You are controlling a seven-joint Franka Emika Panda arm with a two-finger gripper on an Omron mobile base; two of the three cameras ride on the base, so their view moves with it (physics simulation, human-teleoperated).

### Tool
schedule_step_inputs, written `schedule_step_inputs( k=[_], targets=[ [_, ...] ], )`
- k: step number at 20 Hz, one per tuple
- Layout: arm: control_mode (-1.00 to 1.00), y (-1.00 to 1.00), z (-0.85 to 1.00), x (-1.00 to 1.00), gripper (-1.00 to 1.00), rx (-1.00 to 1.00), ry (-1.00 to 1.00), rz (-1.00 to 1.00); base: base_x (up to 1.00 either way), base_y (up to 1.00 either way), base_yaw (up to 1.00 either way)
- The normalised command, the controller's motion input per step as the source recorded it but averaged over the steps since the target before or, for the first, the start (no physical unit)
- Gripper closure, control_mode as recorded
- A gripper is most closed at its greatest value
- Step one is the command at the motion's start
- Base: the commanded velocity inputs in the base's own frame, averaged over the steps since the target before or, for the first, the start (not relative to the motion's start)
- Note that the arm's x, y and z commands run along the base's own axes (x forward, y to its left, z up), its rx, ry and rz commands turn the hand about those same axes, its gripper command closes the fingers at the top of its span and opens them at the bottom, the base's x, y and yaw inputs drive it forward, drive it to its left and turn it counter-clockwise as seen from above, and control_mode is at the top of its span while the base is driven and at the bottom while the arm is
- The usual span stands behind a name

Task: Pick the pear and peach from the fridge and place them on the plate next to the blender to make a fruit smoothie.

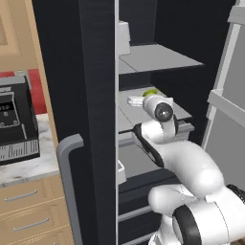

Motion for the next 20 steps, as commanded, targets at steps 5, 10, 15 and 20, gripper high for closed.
schedule_step_inputs(
  k=[5,10,15,20],
  targets=[
    [-1.00,-0.03,0.96,-1.00,1.00,0.10,0.21,-0.01,0.00,0.00,0.00],
    [-1.00,-0.11,0.62,-1.00,1.00,0.11,0.35,0.00,0.00,0.00,0.00],
    [-1.00,0.00,0.08,-1.00,1.00,0.00,0.05,0.01,0.00,0.00,0.00],
    [-1.00,0.05,0.07,-0.93,1.00,-0.12,-0.50,0.05,0.00,0.00,0.00]
  ],
)
